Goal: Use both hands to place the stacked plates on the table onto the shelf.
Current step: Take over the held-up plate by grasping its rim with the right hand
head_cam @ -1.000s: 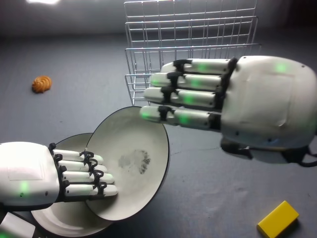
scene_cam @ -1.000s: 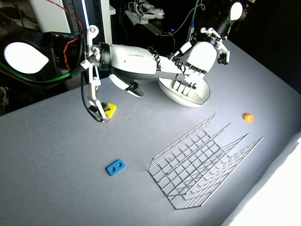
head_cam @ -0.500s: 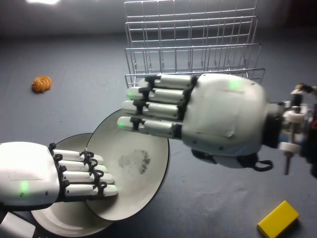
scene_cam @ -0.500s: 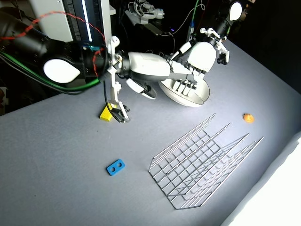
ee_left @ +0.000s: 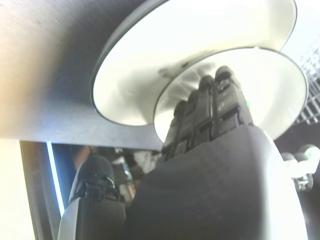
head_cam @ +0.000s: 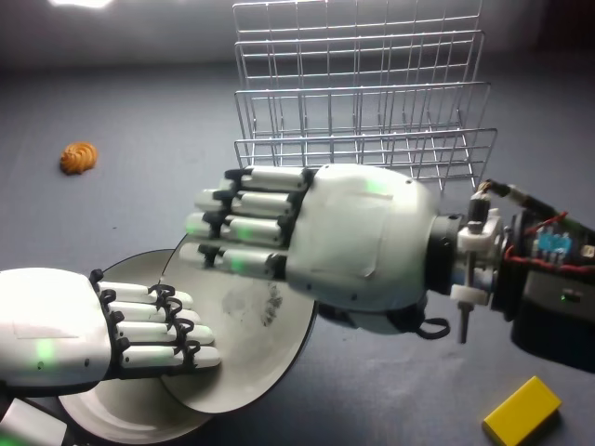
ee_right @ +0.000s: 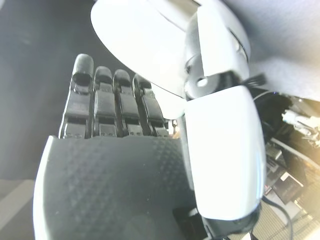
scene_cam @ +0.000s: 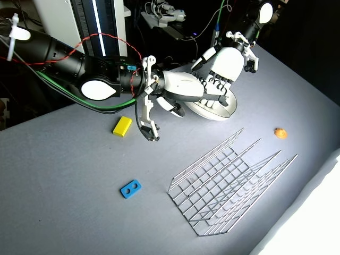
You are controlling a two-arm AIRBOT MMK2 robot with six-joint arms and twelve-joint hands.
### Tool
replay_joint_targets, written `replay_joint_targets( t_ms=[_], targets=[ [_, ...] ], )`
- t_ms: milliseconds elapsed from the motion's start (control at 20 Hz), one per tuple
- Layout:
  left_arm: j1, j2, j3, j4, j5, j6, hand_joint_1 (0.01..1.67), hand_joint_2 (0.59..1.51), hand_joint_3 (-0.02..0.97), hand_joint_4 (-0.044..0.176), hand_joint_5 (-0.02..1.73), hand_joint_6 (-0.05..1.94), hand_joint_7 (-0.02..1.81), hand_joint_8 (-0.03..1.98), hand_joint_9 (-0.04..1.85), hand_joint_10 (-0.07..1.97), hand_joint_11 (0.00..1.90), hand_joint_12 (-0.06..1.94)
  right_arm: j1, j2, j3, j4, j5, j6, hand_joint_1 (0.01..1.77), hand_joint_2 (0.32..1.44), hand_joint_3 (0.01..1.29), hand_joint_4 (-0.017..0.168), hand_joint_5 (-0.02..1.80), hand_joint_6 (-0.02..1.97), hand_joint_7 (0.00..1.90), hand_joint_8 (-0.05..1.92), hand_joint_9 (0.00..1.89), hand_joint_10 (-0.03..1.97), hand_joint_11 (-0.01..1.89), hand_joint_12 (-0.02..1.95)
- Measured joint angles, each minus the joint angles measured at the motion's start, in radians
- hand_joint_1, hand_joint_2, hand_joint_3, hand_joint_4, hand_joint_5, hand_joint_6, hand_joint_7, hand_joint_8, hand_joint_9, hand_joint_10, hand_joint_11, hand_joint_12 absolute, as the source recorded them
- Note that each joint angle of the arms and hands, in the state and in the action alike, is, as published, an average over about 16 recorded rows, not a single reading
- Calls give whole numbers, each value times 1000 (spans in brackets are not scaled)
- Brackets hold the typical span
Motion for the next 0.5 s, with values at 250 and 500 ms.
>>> replay_joint_targets(
  t_ms=[250, 500],
  targets=[
    [7, 0, 1, -10, -4, 0, 17, 1181, 9, 0, 6, -13, -11, -20, 20, 8, 15, 10, -1, -54, 31, 13, -13, -20, 1105, 1047, 18, -1, 326, 23, 322, 13, 302, 37, 48, 885],
    [11, 0, 4, -16, -9, 0, 17, 1185, 9, -1, 7, -13, -11, -20, 20, 8, 15, 9, -1, -92, 57, 10, -16, -29, 1078, 1034, 16, -1, 545, 118, 587, 47, 583, 43, 227, 1064]
  ],
)
